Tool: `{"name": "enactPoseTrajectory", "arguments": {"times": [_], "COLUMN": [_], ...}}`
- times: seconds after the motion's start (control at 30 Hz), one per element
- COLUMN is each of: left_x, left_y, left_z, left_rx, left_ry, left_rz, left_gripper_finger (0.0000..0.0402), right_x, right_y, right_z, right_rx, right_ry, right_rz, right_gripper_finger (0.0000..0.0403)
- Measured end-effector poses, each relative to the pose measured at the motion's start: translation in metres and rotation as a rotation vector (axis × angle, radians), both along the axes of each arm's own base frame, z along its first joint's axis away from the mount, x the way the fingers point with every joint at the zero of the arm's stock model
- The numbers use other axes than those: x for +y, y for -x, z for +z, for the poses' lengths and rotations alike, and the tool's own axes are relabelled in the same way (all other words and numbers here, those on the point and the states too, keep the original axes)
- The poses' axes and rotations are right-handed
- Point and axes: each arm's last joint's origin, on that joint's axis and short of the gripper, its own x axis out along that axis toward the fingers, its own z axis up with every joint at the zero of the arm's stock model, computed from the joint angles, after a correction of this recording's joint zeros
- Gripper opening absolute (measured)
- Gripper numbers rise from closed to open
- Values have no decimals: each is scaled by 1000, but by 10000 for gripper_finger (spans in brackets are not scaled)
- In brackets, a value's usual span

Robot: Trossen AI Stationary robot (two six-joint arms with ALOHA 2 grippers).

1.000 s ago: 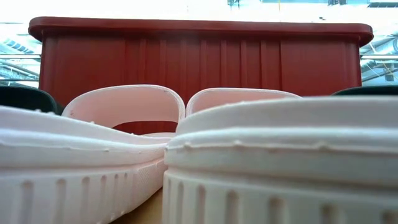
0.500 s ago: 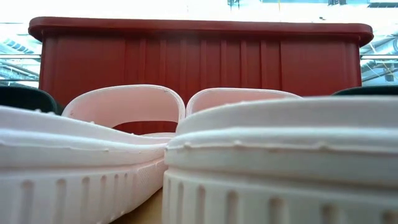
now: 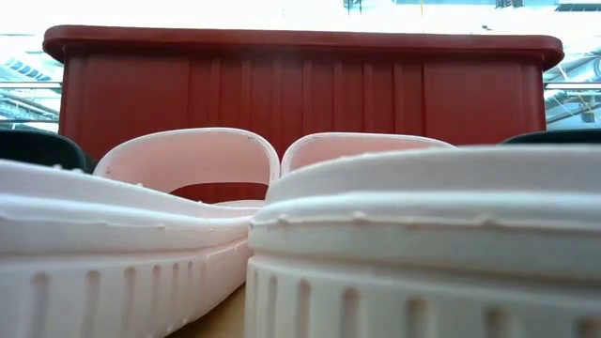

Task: Pick and place slides into bin
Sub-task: Put the black slide into the red container

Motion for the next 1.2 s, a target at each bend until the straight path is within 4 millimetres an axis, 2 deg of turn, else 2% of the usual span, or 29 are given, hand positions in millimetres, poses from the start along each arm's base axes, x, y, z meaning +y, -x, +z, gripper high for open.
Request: {"name": "enactPoseTrajectory", "arguments": {"times": [0.2,0.37,0.7,1.2], "left_x": [0,1,-1,-1], "left_y": [-1,-1,-2,-2], "left_z": [-4,-6,-6,-6], "left_rx": [45,66,71,76], "left_ry": [-6,6,-8,-24], "left_rz": [7,5,-36,-33], "left_gripper_finger": [214,214,214,214], "right_x": [-13,-24,-42,-53], "right_y": [2,0,-8,-1], "right_z": [-50,-78,-108,-150], "right_rx": [177,247,297,346], "right_ry": [101,125,151,179], "right_rz": [-89,-179,-218,-206], "right_gripper_finger": [258,258,258,258]}}
